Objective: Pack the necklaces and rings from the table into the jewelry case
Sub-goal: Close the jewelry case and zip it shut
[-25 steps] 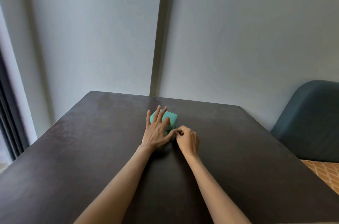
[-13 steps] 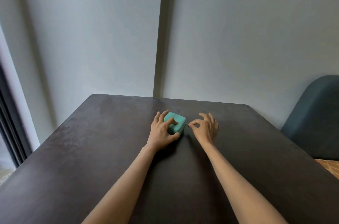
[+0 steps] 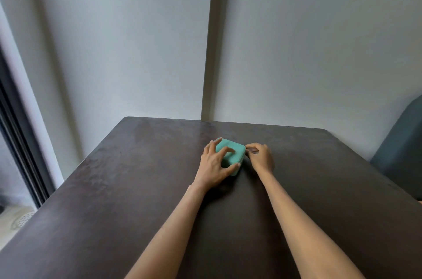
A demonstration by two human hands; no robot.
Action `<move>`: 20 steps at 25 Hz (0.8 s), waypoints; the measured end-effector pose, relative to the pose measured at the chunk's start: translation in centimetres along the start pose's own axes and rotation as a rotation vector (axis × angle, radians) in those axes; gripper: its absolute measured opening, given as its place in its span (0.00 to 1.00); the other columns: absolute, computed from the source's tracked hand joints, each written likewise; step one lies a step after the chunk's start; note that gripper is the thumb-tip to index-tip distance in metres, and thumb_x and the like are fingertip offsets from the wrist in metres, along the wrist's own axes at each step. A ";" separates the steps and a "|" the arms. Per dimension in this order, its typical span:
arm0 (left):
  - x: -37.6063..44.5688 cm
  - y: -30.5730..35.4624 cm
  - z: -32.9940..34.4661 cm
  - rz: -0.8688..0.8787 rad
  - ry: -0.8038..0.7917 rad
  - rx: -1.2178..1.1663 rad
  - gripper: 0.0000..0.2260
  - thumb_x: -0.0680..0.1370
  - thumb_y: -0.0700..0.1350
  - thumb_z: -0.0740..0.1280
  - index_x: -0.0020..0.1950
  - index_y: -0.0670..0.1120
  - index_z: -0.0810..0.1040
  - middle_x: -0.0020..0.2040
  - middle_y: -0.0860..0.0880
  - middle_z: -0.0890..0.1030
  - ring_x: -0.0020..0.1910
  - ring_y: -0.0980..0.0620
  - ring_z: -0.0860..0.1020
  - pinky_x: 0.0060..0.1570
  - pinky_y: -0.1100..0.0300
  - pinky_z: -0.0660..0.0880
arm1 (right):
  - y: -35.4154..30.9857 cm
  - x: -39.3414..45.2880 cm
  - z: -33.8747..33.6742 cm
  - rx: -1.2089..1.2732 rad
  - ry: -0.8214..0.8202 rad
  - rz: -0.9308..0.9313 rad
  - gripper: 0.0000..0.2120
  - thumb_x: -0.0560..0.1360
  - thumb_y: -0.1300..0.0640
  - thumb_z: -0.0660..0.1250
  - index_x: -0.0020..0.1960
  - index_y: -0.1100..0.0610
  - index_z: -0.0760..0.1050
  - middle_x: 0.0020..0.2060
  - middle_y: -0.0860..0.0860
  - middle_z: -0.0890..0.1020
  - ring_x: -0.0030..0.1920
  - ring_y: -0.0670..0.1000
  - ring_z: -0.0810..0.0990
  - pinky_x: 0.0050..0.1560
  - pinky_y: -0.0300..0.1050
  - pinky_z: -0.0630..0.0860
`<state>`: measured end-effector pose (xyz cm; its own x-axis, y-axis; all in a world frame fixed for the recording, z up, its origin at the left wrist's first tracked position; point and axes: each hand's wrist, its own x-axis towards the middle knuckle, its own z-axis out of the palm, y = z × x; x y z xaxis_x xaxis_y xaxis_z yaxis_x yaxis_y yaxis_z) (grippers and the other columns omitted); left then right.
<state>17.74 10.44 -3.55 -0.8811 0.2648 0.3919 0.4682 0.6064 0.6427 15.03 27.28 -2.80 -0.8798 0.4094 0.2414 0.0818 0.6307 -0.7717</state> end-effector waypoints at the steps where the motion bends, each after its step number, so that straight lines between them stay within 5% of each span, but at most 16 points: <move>1: 0.0 0.0 -0.2 -0.065 0.063 -0.131 0.25 0.72 0.60 0.65 0.65 0.51 0.71 0.73 0.47 0.59 0.72 0.49 0.57 0.70 0.54 0.59 | -0.4 -0.8 0.0 0.076 0.049 0.043 0.07 0.74 0.52 0.67 0.50 0.53 0.79 0.50 0.55 0.80 0.52 0.57 0.79 0.49 0.46 0.72; 5: -0.5 0.1 -1.4 -0.402 0.248 -0.552 0.21 0.79 0.51 0.61 0.71 0.46 0.64 0.69 0.46 0.67 0.62 0.50 0.70 0.67 0.57 0.64 | -2.2 -5.7 -0.2 0.152 0.117 0.124 0.13 0.79 0.50 0.58 0.51 0.60 0.74 0.50 0.59 0.81 0.52 0.62 0.78 0.45 0.48 0.69; 10: -2.0 0.1 -2.1 -0.320 0.044 -0.442 0.27 0.74 0.40 0.68 0.72 0.46 0.62 0.65 0.45 0.72 0.62 0.47 0.72 0.65 0.52 0.70 | -3.7 -9.8 0.7 0.085 0.042 0.025 0.18 0.78 0.47 0.59 0.66 0.52 0.69 0.59 0.55 0.79 0.58 0.60 0.76 0.51 0.49 0.72; 16: 0.4 -4.0 -4.0 -0.307 0.345 -0.419 0.23 0.73 0.35 0.70 0.67 0.46 0.72 0.61 0.47 0.72 0.53 0.49 0.75 0.56 0.60 0.73 | -7.5 -5.7 4.9 0.192 -0.059 -0.105 0.19 0.78 0.51 0.60 0.68 0.48 0.70 0.61 0.53 0.78 0.61 0.56 0.72 0.57 0.48 0.72; 20: 5.7 -7.8 -5.3 -0.336 0.404 -0.415 0.23 0.72 0.35 0.70 0.65 0.47 0.73 0.61 0.47 0.75 0.53 0.48 0.76 0.57 0.56 0.75 | -9.1 0.5 8.7 0.255 -0.207 -0.140 0.19 0.77 0.52 0.60 0.68 0.48 0.69 0.63 0.51 0.77 0.61 0.53 0.74 0.61 0.49 0.73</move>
<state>9.46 3.20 -2.85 -0.9268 -0.2386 0.2899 0.2308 0.2470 0.9411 9.78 16.03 -0.76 -0.9527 0.1716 0.2507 -0.1426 0.4761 -0.8677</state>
